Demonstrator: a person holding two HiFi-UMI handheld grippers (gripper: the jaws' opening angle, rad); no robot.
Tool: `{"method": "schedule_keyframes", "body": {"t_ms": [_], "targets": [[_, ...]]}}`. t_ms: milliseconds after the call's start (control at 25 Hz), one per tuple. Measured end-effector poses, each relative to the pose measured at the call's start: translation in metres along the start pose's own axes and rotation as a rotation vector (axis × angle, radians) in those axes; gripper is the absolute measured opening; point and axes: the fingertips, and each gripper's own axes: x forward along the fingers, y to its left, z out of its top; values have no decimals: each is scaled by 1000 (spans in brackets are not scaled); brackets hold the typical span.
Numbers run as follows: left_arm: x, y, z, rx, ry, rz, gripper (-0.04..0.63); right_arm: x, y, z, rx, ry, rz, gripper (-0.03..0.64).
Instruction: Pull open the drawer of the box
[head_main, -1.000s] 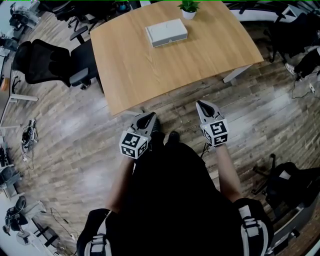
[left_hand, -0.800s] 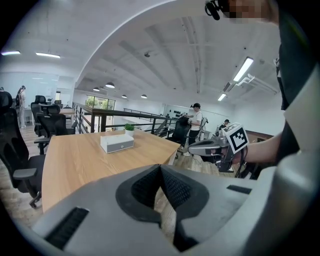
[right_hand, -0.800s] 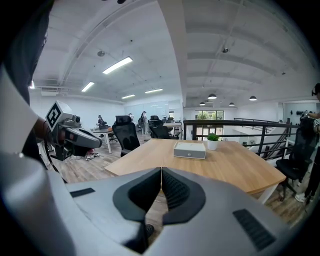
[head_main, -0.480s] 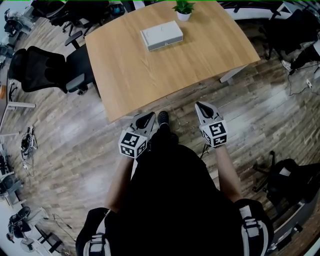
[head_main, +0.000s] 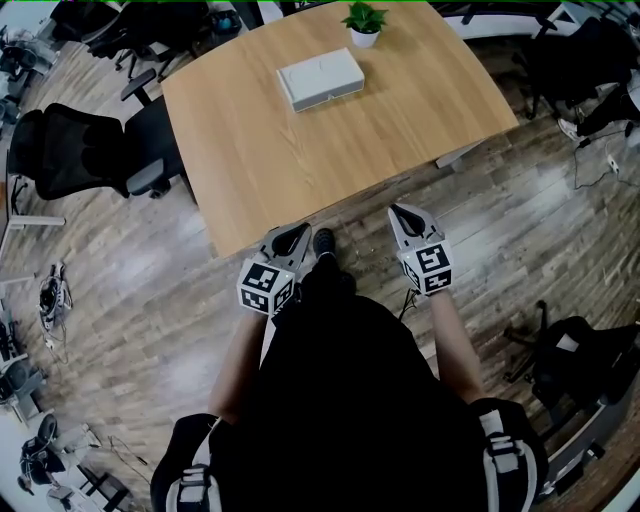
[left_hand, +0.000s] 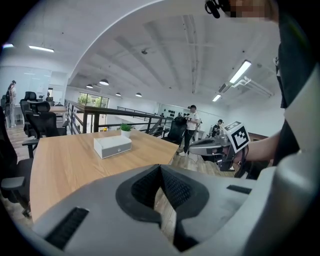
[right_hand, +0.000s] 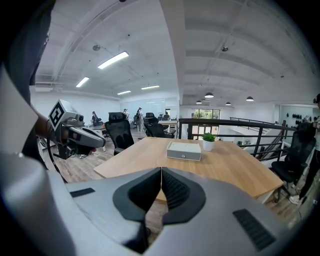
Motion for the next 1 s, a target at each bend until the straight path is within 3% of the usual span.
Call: {"method": "schedule_keyframes", "body": {"t_ms": [680,1000], "targets": [[48,77,35,-3,15,-24,21,81,-32,36,11,11,-11,25],[79,103,54,26,21,-83,21,103,-57,48,33,10,-74,25]]}}
